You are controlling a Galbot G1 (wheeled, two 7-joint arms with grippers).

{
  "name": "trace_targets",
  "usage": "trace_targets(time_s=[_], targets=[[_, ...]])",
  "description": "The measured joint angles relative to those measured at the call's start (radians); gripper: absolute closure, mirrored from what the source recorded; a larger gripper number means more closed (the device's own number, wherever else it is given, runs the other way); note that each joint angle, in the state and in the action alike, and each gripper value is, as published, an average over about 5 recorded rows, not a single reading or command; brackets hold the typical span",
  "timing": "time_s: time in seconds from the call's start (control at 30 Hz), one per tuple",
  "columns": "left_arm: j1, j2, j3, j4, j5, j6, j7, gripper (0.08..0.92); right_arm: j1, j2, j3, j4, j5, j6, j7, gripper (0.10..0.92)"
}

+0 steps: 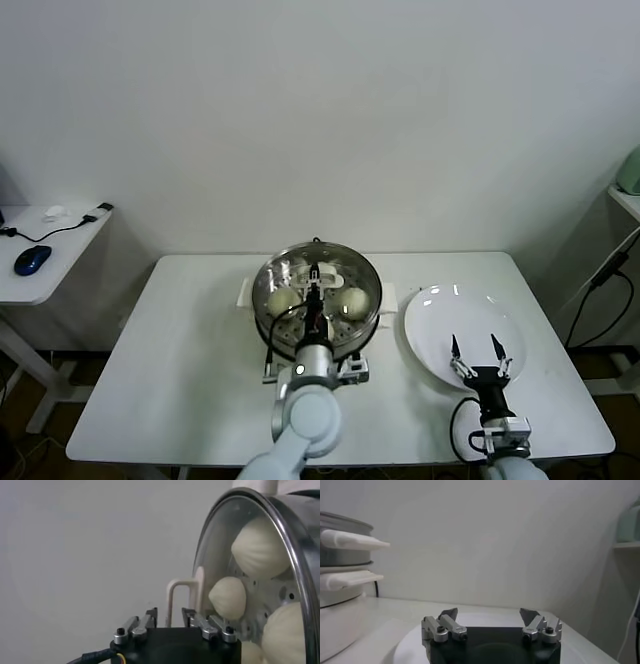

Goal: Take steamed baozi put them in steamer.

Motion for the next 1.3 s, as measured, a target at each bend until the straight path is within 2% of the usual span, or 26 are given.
trace_targets(time_s=[0.27, 0.47, 0.67, 0.83, 1.07, 1.3], targets=[[0.056, 0.055, -0.031, -0.12, -0.113, -0.052, -0.055, 0.337, -0.008, -0.001, -0.009, 0.014, 0.006, -0.026, 0.014, 0.203], [0.139, 0.098, -0.084, -0.183, -0.25, -0.153, -0.159, 0.195, -0.016, 0.002, -0.019, 0.018, 0.006, -0.046, 0.022, 0.203], [0.215, 0.115, -0.18, -0.245, -0.495, -0.278, -0.287, 0.177, -0.027, 0.001, -0.024, 0.037, 0.007, -0.052, 0.024, 0.203], [0.255, 0.137, -0.325, -0.279, -0.813, -0.361, -0.347, 0.177, -0.038, -0.005, -0.025, 0.057, 0.009, -0.05, 0.023, 0.203], [0.315, 0.181, -0.509, -0.254, -1.273, -0.451, -0.35, 0.177, -0.047, -0.009, -0.032, 0.074, 0.022, -0.029, 0.01, 0.203], [0.363, 0.198, -0.582, -0.163, -1.589, -0.564, -0.316, 0.177, -0.062, -0.009, -0.028, 0.084, 0.039, -0.012, 0.005, 0.203]])
